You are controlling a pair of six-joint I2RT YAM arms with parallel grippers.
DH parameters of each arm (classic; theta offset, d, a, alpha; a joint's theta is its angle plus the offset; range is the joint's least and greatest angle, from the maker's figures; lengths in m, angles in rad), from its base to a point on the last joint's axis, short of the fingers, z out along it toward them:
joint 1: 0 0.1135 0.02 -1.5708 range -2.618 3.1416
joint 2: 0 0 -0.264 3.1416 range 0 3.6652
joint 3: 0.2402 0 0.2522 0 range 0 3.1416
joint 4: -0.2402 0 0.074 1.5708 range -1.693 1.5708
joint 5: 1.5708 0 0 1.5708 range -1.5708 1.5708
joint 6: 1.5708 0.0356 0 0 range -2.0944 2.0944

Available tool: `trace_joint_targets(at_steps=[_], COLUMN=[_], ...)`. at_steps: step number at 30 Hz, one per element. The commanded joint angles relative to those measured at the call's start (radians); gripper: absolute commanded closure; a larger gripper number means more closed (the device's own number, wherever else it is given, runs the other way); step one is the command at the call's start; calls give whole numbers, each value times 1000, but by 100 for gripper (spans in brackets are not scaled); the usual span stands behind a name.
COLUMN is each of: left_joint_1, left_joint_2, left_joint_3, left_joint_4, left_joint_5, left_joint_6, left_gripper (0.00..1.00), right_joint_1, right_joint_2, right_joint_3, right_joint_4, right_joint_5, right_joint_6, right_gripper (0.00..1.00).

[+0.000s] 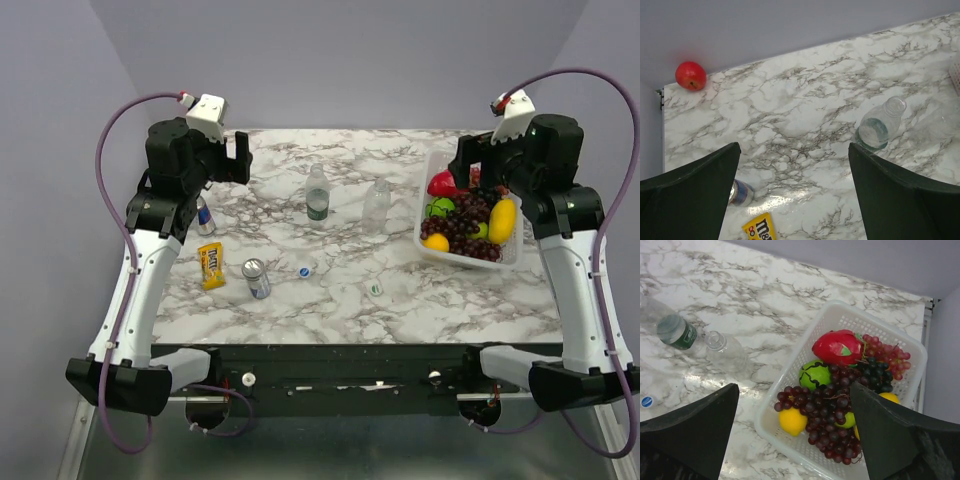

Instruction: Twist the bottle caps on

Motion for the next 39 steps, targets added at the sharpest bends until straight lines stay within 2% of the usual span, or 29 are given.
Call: trace_joint_targets(at_steps=[1, 2, 5, 10, 12, 14, 17, 22, 28, 39], left_joint_1=[-6, -6, -6, 3, 17, 28, 28, 31, 34, 46], left_joint_2=[-24, -22, -28, -39, -38, -38, -47, -62, -76, -68], left_joint_3=[-23, -25, -37, -84, -92, -94, -113, -146, -155, -153], left_joint_4=[1, -8, 1, 46, 40, 15, 7, 1, -8, -2], left_joint_5=[43, 54, 76, 11, 49, 170, 241, 254, 237, 244], left_joint_6=[25, 32, 36, 13, 12, 53, 53, 50, 62, 53], left_gripper=[1, 1, 1, 1, 1, 1, 1, 1, 1, 1], right_joint_1=[-5, -6, -6, -2, 9, 35, 73, 141, 187, 212], right_joint_2=[32, 41, 85, 296, 364, 424, 490, 584, 654, 676], right_joint_3=[12, 26, 49, 244, 297, 319, 339, 391, 400, 359], right_joint_4=[-14, -22, -37, -170, -207, -206, -188, -218, -200, -203], right_joint_5=[-150, -234, -359, -443, -469, -456, -446, -466, -440, -410], right_joint_6=[-125, -171, -276, -300, -310, -323, -337, -386, -365, -399], right_gripper=[0, 0, 0, 1, 1, 4, 5, 7, 9, 19])
